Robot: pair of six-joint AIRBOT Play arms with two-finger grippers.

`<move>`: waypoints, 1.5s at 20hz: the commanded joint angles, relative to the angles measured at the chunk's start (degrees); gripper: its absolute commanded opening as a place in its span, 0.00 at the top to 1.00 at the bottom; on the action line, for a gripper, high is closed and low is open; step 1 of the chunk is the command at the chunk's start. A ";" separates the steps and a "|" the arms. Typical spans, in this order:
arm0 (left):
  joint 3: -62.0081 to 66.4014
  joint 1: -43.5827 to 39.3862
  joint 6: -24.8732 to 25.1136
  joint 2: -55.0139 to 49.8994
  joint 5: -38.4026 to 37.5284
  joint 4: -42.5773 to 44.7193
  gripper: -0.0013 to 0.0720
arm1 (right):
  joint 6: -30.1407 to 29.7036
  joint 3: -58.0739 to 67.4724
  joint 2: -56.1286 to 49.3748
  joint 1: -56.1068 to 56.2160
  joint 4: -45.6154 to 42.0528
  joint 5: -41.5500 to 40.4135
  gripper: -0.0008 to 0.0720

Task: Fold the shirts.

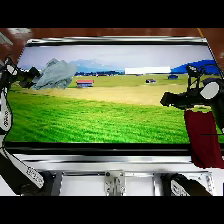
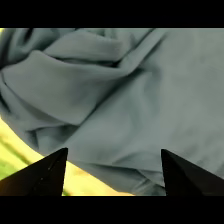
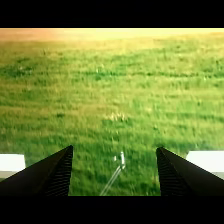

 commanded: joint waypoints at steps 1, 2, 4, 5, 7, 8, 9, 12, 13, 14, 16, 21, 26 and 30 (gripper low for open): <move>0.17 0.15 1.79 -2.93 5.77 -0.63 0.03 | 0.02 0.04 -0.02 0.02 3.30 -0.04 0.11; 0.17 0.11 1.95 -3.37 6.51 -0.63 0.03 | 0.00 0.04 -0.02 0.02 4.02 -0.04 0.12; 0.17 0.00 1.73 -4.11 6.73 -0.66 0.03 | 0.04 0.04 -0.02 0.02 4.55 -0.07 0.12; 0.17 -0.02 0.96 -4.44 6.56 -0.66 0.05 | 0.20 0.04 -0.02 0.02 4.61 -0.04 0.12; 0.17 -0.26 0.72 -4.98 6.12 -0.66 0.35 | 1.05 0.07 -0.02 0.02 5.22 0.04 0.12; 0.17 -0.37 0.74 -5.07 6.10 -0.66 0.50 | 1.05 0.04 -0.02 0.02 5.90 0.17 0.12; 0.17 -0.44 0.70 -5.07 6.10 -0.72 0.72 | 1.09 0.04 -0.02 0.02 6.56 0.24 0.12; 0.22 -0.37 -1.40 -4.35 4.83 -5.18 0.94 | 1.07 0.04 -0.02 0.02 8.17 0.52 0.12; 0.22 -0.50 -1.36 -3.52 4.79 -6.80 0.94 | 1.07 0.04 -0.02 0.00 8.37 0.98 0.12; 0.22 -0.90 -1.29 -2.05 4.87 -7.02 0.94 | 1.07 0.04 -0.02 0.00 8.35 1.64 0.12; 0.22 -2.34 2.91 3.08 4.98 -7.04 0.94 | 0.90 0.07 -0.02 0.00 8.35 2.82 0.12; 0.20 -9.64 16.70 24.65 -5.66 -7.04 0.94 | -0.20 0.07 0.00 0.00 9.25 2.34 0.12; 0.17 -25.14 16.09 47.25 -8.13 -7.06 0.94 | -9.64 3.28 5.29 0.00 27.10 3.17 0.12; 0.15 -39.54 13.09 56.30 -8.83 -7.06 0.94 | -10.51 8.83 15.43 -0.04 18.71 3.34 0.12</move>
